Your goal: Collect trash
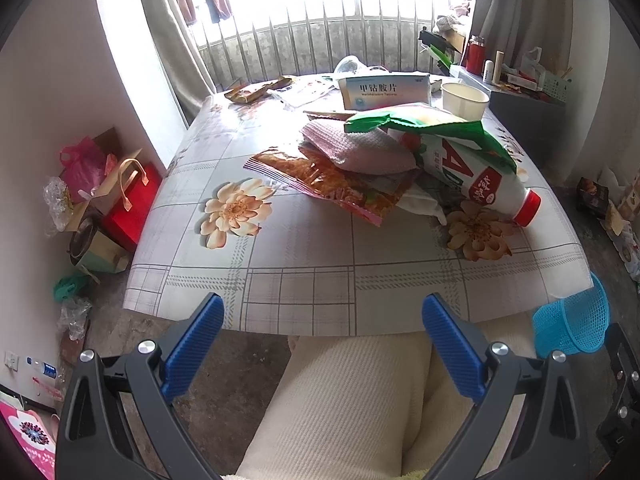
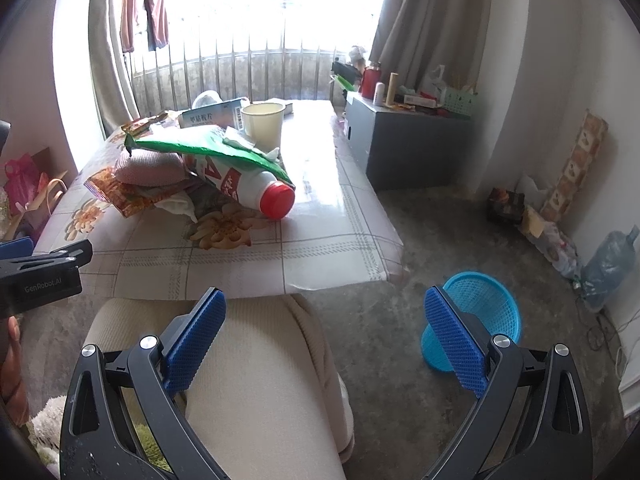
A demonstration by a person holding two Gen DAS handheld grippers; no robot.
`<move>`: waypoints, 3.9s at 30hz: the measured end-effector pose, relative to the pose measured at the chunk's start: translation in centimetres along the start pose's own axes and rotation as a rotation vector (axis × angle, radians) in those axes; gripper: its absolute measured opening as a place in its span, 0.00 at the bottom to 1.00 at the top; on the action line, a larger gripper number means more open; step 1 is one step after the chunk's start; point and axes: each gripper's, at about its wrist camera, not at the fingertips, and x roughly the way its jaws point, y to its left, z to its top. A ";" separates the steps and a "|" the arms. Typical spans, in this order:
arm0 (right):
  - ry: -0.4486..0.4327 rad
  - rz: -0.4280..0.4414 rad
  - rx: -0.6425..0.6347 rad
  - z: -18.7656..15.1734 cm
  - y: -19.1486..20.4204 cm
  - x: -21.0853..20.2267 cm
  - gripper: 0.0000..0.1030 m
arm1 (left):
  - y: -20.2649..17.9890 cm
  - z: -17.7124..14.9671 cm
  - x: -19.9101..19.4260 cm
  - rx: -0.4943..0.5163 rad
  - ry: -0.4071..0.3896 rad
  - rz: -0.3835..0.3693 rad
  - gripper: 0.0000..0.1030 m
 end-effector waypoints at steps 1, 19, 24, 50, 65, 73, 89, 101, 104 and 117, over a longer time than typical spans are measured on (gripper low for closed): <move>-0.013 0.008 0.001 0.3 0.1 0.0 0.92 | 0.3 0.2 0.1 -0.003 -0.005 0.002 0.94; -0.038 0.426 0.308 5.3 -1.9 2.9 0.92 | 5.7 2.6 1.9 -0.076 -0.202 -0.294 0.94; -0.052 0.451 0.365 6.8 -3.5 3.4 0.92 | 6.8 4.1 2.9 -0.120 -0.183 -0.353 0.94; 0.288 0.725 -0.042 36.3 12.1 22.7 0.92 | 16.7 29.2 29.1 -0.547 0.244 -0.546 0.66; 0.717 0.431 0.150 38.1 23.0 43.8 0.89 | 15.4 32.1 36.0 -0.496 0.241 -0.398 0.37; 0.779 0.373 0.218 37.6 23.6 46.5 0.57 | 15.7 31.0 35.8 -0.482 0.190 -0.361 0.14; 0.776 0.389 0.116 36.2 21.3 43.0 0.04 | 16.4 30.5 31.4 -0.455 0.059 -0.314 0.05; 0.597 0.491 0.197 39.3 15.9 36.5 0.04 | 17.4 31.9 23.5 -0.429 -0.067 -0.281 0.03; 0.521 0.527 0.196 40.2 13.2 32.7 0.04 | 17.4 32.5 19.6 -0.415 -0.131 -0.279 0.03; 0.253 0.656 0.399 28.4 -7.8 13.8 0.04 | 4.6 28.7 1.0 -0.144 -0.233 -0.532 0.03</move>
